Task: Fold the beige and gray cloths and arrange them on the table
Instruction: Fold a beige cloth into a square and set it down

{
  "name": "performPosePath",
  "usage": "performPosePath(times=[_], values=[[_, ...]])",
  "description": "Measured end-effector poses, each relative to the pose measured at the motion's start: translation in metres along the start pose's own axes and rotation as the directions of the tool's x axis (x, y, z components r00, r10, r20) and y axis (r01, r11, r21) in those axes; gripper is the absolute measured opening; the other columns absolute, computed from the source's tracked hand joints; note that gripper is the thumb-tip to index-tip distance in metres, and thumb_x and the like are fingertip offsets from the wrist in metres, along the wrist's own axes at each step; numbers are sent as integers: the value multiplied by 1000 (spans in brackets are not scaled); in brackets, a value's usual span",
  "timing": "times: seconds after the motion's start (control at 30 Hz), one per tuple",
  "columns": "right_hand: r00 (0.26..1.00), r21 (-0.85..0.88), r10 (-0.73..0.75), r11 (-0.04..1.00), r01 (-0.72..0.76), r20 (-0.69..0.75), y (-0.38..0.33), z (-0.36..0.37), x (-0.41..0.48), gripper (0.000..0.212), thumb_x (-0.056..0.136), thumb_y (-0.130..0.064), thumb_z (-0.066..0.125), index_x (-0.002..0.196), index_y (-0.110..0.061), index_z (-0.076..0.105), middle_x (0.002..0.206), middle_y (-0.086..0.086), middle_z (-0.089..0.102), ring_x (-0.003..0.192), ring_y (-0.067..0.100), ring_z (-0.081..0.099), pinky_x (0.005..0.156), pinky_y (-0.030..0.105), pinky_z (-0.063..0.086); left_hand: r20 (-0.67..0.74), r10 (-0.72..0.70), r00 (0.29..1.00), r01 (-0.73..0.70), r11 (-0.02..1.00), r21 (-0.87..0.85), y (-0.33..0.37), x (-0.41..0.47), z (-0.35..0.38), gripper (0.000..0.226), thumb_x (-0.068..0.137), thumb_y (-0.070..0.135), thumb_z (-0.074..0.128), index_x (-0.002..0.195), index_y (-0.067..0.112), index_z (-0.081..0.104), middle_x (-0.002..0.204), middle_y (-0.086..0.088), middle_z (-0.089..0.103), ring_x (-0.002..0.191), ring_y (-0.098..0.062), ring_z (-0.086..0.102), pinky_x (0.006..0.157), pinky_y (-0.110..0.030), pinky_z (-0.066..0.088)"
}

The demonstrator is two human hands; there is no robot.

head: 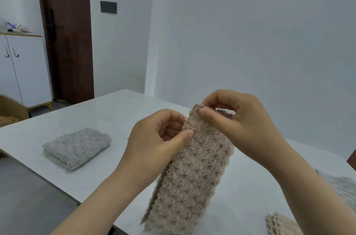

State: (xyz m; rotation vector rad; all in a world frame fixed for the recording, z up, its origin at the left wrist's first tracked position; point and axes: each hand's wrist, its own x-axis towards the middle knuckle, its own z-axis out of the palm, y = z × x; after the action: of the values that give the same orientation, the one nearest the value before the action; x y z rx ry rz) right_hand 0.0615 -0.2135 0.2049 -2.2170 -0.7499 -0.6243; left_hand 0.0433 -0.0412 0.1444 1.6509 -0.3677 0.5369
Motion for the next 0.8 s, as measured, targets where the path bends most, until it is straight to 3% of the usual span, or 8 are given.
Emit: performPosePath(times=[0.13, 0.27, 0.37, 0.67, 0.8], values=[[1000, -2, -4, 1000, 4, -4, 0, 1, -1, 8, 86, -28, 67, 79, -26, 66, 73, -6, 68, 70, 11, 64, 67, 31, 51, -61, -9, 998, 8, 1000, -13, -5, -3, 3, 16, 76, 14, 77, 84, 22, 66, 76, 2, 72, 74, -15, 69, 70, -30, 58], [1000, -15, -15, 1000, 15, -27, 1, 0, -1, 8, 87, -26, 67, 79, -24, 65, 69, -5, 66, 67, 11, 60, 61, 21, 47, -35, 23, 999, -23, 1000, -5, -6, -5, 6, 11, 79, 14, 74, 79, 19, 65, 75, 2, 71, 73, -15, 68, 70, -29, 56], [999, -22, -9, 1000, 8, -47, 3, -1, 0, 9, 87, -28, 67, 79, -24, 64, 68, -5, 65, 65, 11, 58, 60, 20, 45, -6, 10, 1000, -10, 1000, 4, -9, -8, 7, 9, 79, 18, 74, 78, 19, 66, 75, 1, 70, 73, -16, 68, 72, -33, 58], [994, -17, -7, 1000, 6, -110, 8, -2, 2, 11, 87, -28, 67, 79, -21, 64, 68, 0, 65, 64, 16, 58, 59, 26, 46, 11, 9, 1000, -10, 992, 126, -23, -15, 7, 19, 80, 27, 73, 68, 15, 63, 59, 8, 57, 56, -2, 51, 57, -15, 40], [990, -13, -2, 1000, 0, -139, 11, -3, 3, 11, 87, -26, 67, 79, -20, 64, 69, 2, 65, 64, 16, 57, 60, 27, 44, 15, -13, 1000, 11, 988, 151, -32, -20, 6, 20, 81, 28, 73, 67, 16, 63, 57, 10, 54, 55, -1, 48, 55, -15, 38]])
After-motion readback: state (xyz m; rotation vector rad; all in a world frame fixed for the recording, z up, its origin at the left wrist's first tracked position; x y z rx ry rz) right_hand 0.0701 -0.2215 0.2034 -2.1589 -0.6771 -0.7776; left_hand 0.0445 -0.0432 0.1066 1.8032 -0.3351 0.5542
